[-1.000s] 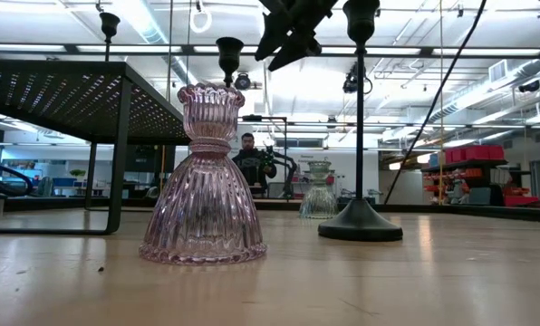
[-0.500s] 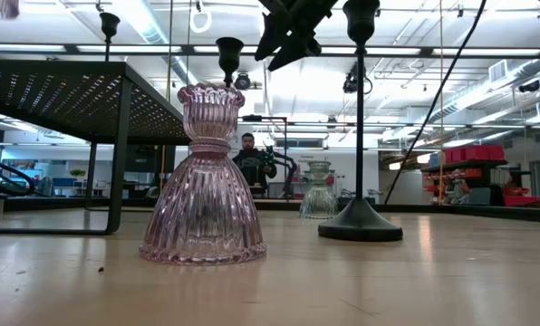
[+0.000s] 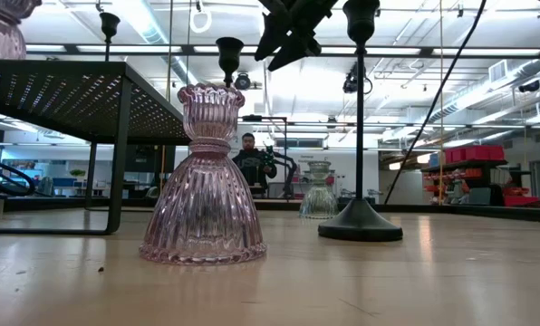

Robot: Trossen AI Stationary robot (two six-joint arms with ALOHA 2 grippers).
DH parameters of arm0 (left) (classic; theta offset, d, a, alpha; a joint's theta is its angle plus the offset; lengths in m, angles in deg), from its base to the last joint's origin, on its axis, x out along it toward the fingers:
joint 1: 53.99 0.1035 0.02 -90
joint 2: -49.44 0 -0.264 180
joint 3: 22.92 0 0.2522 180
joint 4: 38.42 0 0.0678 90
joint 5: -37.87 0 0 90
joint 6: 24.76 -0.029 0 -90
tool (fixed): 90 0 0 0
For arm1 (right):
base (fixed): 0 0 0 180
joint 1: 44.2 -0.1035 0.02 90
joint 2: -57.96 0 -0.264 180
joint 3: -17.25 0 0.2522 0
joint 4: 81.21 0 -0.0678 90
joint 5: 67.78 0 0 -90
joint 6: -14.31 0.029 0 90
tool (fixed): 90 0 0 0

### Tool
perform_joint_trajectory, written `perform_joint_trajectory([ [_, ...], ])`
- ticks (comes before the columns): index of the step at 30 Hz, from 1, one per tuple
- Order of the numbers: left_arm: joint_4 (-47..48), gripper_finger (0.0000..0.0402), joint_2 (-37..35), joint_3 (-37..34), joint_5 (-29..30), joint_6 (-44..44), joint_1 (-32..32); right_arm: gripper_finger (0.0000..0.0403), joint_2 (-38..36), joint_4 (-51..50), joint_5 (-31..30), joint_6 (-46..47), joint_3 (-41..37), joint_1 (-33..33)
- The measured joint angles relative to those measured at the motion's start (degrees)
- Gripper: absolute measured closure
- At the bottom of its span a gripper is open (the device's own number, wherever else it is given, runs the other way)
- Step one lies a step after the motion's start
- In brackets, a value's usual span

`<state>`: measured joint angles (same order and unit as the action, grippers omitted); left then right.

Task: Pick & Place candle stick holders
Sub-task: Put the top pink glass candle holder on the shelf, then put the green glass candle holder on the shelf

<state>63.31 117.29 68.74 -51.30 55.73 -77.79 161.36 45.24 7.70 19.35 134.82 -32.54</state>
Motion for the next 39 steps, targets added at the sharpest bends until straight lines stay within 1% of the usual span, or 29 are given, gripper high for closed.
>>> perform_joint_trajectory([
  [6, -0.7, 0.0376, 0.0, -0.8, -1.1, 1.3, 0.0, 0.0147, 0.0, 0.0, 0.0, 0.0, 0.0, 0.0],
  [11, -0.7, 0.0336, 0.0, -0.8, -0.6, 1.4, 0.0, 0.0146, 0.0, 0.2, 0.0, -0.1, 0.0, 0.0],
  [14, -0.7, 0.0322, 0.0, -0.8, -1.5, 1.3, 0.0, 0.0146, 0.0, 0.3, 0.0, -0.1, 0.0, 0.0],
  [19, -0.6, 0.032, 0.0, -0.8, -4.0, 1.3, 0.0, 0.0147, 0.0, 0.3, 0.1, 0.0, 0.0, 0.0],
  [25, 1.7, 0.0315, 0.0, -0.8, -4.2, 1.4, 0.0, 0.0146, 0.0, 0.3, 0.1, 0.0, 0.0, 0.0],
  [36, 1.6, 0.031, 0.0, -0.7, -5.9, 1.3, 0.0, 0.0146, 0.0, 1.1, 0.6, 0.0, 0.0, 0.0],
  [39, 1.6, 0.031, 0.0, 0.7, -6.2, 1.2, 0.0, 0.0146, 0.0, 1.2, 0.6, 0.0, 0.0, 0.0],
])
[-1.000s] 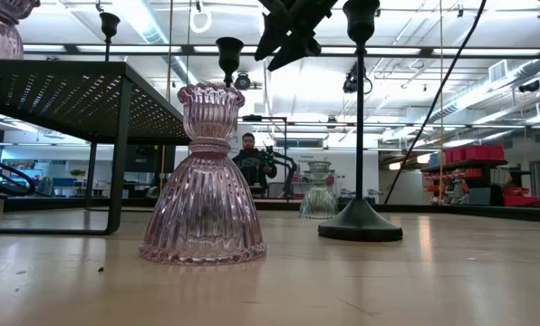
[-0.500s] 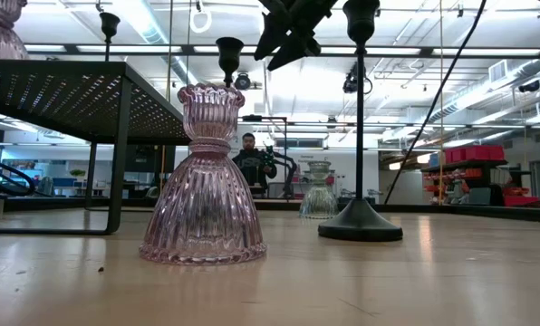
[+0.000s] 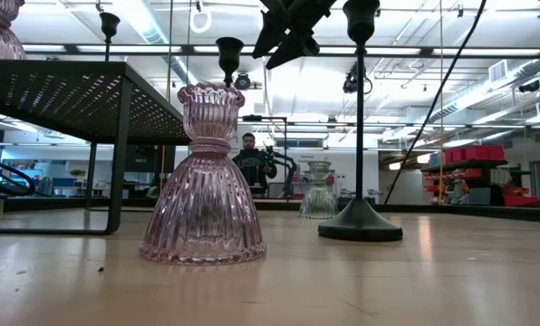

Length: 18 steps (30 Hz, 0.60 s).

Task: Pick & Place candle stick holders
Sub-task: Put the green glass candle holder on the shelf

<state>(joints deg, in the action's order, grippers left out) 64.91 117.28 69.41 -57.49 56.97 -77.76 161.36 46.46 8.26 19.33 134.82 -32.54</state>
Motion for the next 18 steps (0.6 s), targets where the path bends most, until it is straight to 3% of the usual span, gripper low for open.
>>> perform_joint_trajectory([
  [13, 0.5, 0.031, 0.0, 9.6, -0.1, -2.0, 0.0, 0.0146, 0.0, -0.3, 1.5, -2.1, 0.0, 0.0],
  [18, -0.4, 0.0322, 0.0, 15.3, 8.2, -5.3, 0.0, 0.0146, 0.0, -0.4, 8.9, -3.1, 0.0, 0.0],
])
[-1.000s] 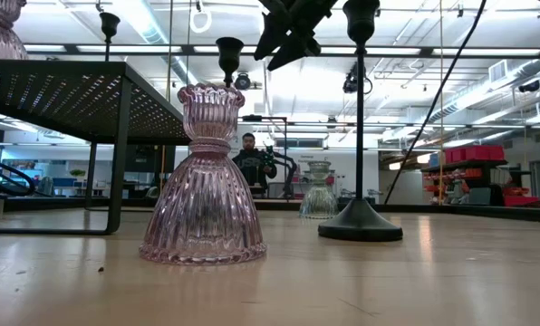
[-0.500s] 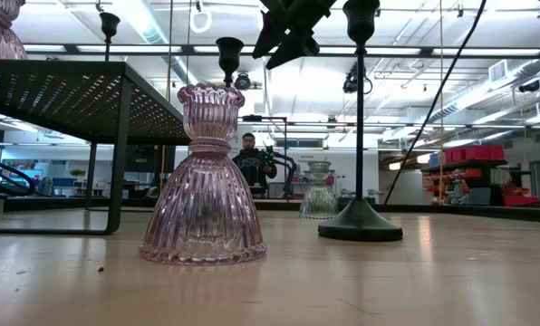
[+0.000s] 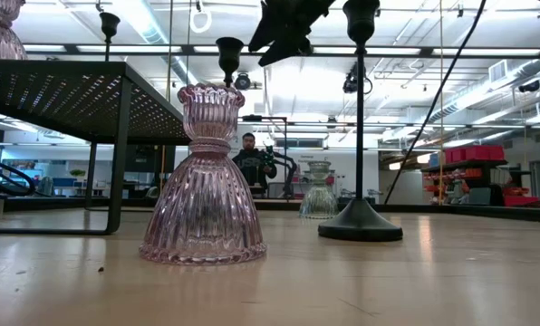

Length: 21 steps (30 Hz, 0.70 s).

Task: Pick & Place candle stick holders
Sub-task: Put the green glass candle holder on the shelf

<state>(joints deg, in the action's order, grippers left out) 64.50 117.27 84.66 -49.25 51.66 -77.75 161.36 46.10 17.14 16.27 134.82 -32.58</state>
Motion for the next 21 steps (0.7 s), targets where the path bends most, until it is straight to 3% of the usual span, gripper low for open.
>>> perform_joint_trajectory([
  [8, -10.5, 0.0337, 0.0, 1.0, 21.3, -28.9, 0.0, 0.0147, 0.0, -4.9, 1.5, 0.6, 0.0, 0.0],
  [12, -14.5, 0.0337, 0.0, -2.3, 30.2, -36.6, 0.0, 0.0158, 0.0, -8.7, 0.3, 1.2, -0.1, 0.0],
  [16, -18.2, 0.0337, 0.0, -6.2, 35.3, -38.2, 0.0, 0.0176, -0.5, -8.8, -0.7, 3.0, -4.6, -0.1],
  [21, -25.4, 0.0337, 0.0, -11.5, 37.1, -42.7, 0.0, 0.0191, -3.7, -7.1, 1.3, 6.3, -14.1, -0.7],
])
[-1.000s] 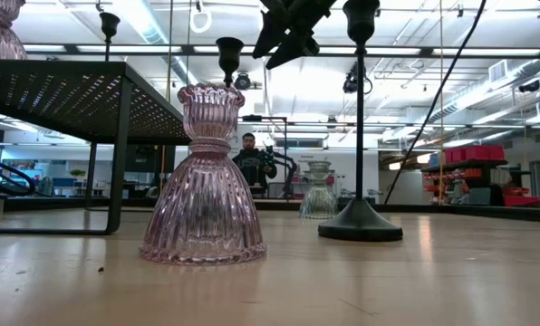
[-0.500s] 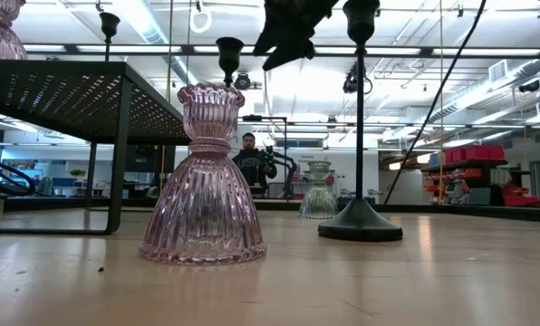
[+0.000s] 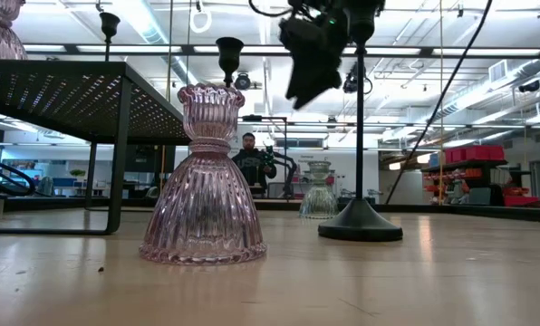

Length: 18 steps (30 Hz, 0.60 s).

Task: Pick & Place candle stick holders
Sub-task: Put the green glass candle holder on the shelf

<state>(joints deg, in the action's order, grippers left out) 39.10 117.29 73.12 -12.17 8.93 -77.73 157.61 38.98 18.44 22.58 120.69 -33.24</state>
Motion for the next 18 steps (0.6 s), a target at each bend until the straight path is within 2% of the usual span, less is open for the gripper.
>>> perform_joint_trajectory([
  [5, -3.9, 0.0337, 0.0, -4.2, 2.1, -1.4, 0.9, 0.0198, -5.4, 1.4, -0.3, 5.2, -7.2, -0.4],
  [10, -5.9, 0.0337, 0.0, -6.2, 2.7, -1.4, 2.1, 0.0197, -11.1, 3.7, -5.3, 10.0, -16.4, -1.0],
  [18, -8.6, 0.0337, 0.0, -6.2, 2.2, -1.9, 2.7, 0.0197, -19.1, 22.5, -6.0, 15.3, -33.5, -3.7],
])
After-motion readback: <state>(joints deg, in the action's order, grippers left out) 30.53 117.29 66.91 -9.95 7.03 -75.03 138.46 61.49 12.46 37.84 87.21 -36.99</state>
